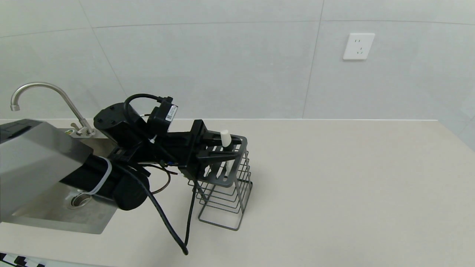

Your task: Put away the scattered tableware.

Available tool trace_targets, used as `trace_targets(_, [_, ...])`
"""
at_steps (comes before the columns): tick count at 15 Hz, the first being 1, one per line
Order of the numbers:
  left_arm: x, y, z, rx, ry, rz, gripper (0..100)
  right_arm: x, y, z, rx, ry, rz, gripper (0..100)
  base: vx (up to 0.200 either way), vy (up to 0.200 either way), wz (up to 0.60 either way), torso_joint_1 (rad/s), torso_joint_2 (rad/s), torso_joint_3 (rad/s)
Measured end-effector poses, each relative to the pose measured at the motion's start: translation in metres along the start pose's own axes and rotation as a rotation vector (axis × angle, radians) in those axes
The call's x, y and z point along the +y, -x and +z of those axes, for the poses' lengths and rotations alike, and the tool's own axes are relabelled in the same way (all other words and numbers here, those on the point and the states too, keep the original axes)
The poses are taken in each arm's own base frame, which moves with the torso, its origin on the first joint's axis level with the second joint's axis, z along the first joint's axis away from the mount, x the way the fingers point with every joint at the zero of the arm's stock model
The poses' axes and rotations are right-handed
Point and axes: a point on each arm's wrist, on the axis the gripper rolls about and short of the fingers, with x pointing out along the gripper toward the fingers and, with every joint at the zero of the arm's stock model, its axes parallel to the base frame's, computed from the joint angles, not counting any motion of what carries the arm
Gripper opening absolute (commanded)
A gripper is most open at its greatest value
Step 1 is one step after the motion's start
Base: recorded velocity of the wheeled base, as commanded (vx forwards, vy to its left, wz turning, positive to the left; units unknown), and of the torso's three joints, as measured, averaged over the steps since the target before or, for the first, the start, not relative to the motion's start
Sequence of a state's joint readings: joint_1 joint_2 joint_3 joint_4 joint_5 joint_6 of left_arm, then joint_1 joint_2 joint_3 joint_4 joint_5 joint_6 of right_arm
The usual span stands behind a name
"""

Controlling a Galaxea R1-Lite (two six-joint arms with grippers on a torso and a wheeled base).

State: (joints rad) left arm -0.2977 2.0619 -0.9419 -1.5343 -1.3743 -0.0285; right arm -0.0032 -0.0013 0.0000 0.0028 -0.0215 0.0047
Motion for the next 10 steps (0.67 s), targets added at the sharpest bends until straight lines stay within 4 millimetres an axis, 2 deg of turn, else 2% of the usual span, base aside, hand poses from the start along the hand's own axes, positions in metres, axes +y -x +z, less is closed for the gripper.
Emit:
trace_targets(8, [-0.001, 0.001, -0.014, 0.002, 0.010, 0.001, 0, 0.000, 0.000, 0.000, 0.000, 0.000, 0.000, 0, 0.000, 0.000, 0.00, 0.000, 0.00, 0.000])
trace_targets(9, [-0.001, 0.001, -0.015, 0.003, 0.014, 0.000, 100, 0.000, 0.000, 0.000, 0.000, 0.000, 0.000, 0, 0.000, 0.000, 0.00, 0.000, 0.00, 0.000])
trace_targets(10, [-0.002, 0.001, -0.016, 0.004, 0.020, 0.001, 100, 0.000, 0.000, 0.000, 0.000, 0.000, 0.000, 0, 0.000, 0.000, 0.00, 0.000, 0.00, 0.000])
